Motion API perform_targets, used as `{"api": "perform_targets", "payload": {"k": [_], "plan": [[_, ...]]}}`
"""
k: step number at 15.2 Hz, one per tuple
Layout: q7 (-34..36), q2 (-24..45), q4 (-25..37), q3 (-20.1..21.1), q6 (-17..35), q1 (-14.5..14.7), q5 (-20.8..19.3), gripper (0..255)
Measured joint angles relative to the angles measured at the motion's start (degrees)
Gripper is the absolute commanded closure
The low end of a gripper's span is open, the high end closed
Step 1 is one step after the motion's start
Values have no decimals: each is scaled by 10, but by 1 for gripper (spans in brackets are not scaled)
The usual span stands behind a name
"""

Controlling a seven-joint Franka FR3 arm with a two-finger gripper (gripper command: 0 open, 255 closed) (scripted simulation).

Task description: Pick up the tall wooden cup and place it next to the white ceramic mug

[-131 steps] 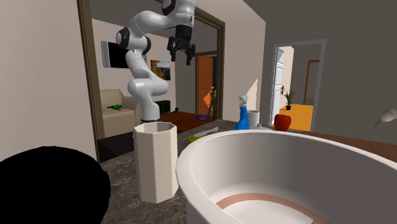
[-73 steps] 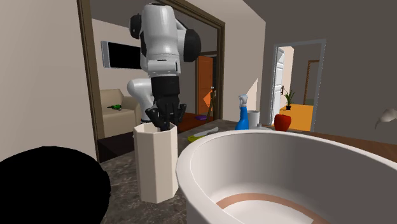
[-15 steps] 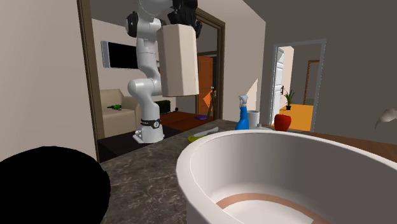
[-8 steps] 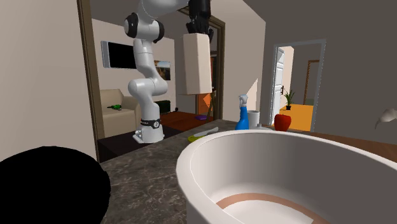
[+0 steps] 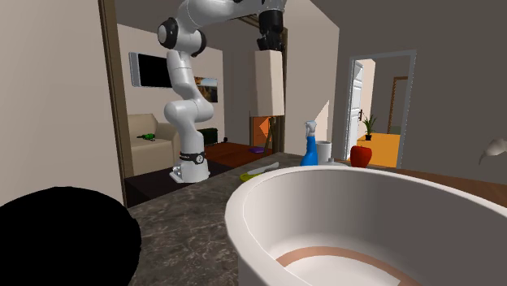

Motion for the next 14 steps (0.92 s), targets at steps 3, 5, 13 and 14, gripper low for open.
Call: {"api": "perform_targets", "payload": {"k": [3,5,13,14], "plan": [[41,-11,-15,28,4,14,4,255],[68,-12,-15,46,3,23,8,255],[181,-10,-12,124,0,62,22,255],[197,-8,-11,134,1,67,24,255]]}}
